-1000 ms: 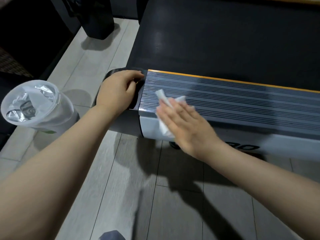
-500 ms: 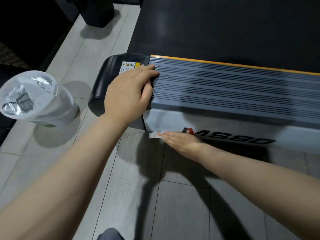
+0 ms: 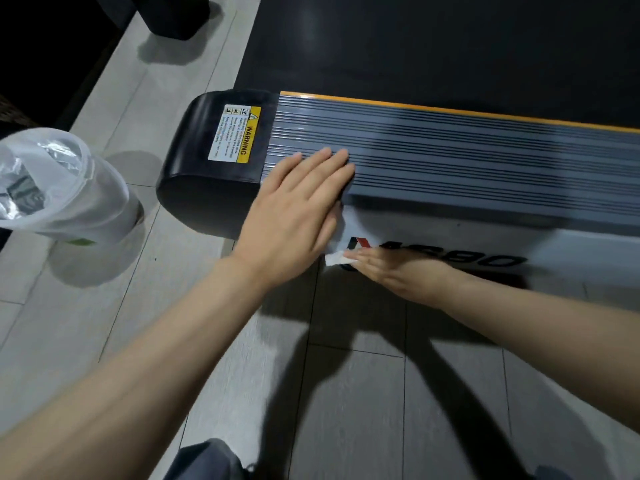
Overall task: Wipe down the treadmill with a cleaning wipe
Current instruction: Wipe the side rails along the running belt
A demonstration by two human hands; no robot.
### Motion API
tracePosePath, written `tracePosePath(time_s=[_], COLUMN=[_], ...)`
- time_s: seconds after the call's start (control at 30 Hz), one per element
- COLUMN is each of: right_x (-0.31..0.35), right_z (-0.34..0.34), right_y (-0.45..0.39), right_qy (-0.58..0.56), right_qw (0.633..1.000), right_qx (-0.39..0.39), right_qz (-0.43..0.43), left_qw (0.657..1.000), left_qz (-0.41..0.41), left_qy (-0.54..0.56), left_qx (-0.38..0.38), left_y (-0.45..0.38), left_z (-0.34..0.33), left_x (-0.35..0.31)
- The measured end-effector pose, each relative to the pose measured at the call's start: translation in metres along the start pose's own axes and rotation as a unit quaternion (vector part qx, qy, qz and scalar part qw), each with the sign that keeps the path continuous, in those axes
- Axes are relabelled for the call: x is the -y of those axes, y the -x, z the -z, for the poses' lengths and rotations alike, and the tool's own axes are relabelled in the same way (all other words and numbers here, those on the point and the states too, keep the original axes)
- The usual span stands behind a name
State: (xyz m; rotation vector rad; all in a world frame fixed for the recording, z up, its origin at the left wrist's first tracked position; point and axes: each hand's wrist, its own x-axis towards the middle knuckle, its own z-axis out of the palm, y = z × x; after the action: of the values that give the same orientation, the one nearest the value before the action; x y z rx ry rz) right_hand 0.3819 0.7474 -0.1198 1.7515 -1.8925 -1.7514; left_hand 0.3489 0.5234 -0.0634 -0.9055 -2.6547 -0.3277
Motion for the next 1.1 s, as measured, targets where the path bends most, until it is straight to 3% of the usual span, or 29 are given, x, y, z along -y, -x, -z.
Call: tracePosePath(time_s=[0.03,0.13,0.2,0.27,0.33,0.5,0.57,0.67,0.73,0.83,0.9,0.97,1.0,1.1], right_x=[-0.004,-0.018,-0.015,-0.007,0.011,0.032,0.026,0.015,0.016,0.052,0.076,0.073,0.067,0.048], right_z=[0.002,-0.009,-0.025,-0.032,-0.032,-0.034,-0.037,-0.047,-0.052,-0.058,-0.067,-0.068,-0.068,-0.071], right_y=[0.008,0.037,0.045,0.044,0.039,0.042,0.056,0.080,0.095,0.099,0.101,0.106,0.109,0.112], right_qy=[-0.019,-0.116,-0.111,-0.087,-0.007,0.000,-0.082,-0.166,-0.181,-0.146,-0.152,-0.171,-0.193,-0.232], right_qw=[1.000,0.975,0.959,0.973,0.994,0.999,0.995,0.939,0.931,0.976,0.984,0.979,0.974,0.925], right_qx=[-0.004,-0.100,-0.127,-0.083,-0.022,0.047,0.007,-0.160,-0.132,-0.027,0.038,0.075,0.051,-0.153], right_qz=[-0.006,-0.158,-0.226,-0.198,-0.106,-0.010,-0.061,-0.257,-0.289,-0.157,-0.089,-0.087,-0.108,-0.258], left_qw=[1.000,0.999,1.000,1.000,1.000,0.999,0.999,0.997,0.997,0.997,0.997,0.997,0.997,0.996], left_qz=[0.004,0.014,0.006,-0.009,-0.023,-0.015,-0.030,-0.063,-0.063,-0.058,-0.064,-0.064,-0.063,-0.068], left_qy=[-0.013,-0.028,-0.011,0.004,-0.004,-0.029,-0.031,-0.043,-0.049,-0.045,-0.040,-0.042,-0.043,-0.054], left_qx=[-0.003,-0.016,-0.020,-0.015,-0.003,0.019,0.025,0.021,0.015,0.005,0.003,-0.005,-0.009,-0.014], left_y=[0.004,0.007,0.006,0.005,0.005,0.007,0.003,-0.005,-0.011,-0.017,-0.019,-0.020,-0.021,-0.024], left_z=[-0.005,-0.010,-0.009,-0.009,-0.010,-0.012,-0.014,-0.019,-0.023,-0.026,-0.028,-0.030,-0.032,-0.037], left_x=[-0.007,-0.012,-0.012,-0.018,-0.027,-0.036,-0.040,-0.048,-0.055,-0.068,-0.074,-0.077,-0.078,-0.082])
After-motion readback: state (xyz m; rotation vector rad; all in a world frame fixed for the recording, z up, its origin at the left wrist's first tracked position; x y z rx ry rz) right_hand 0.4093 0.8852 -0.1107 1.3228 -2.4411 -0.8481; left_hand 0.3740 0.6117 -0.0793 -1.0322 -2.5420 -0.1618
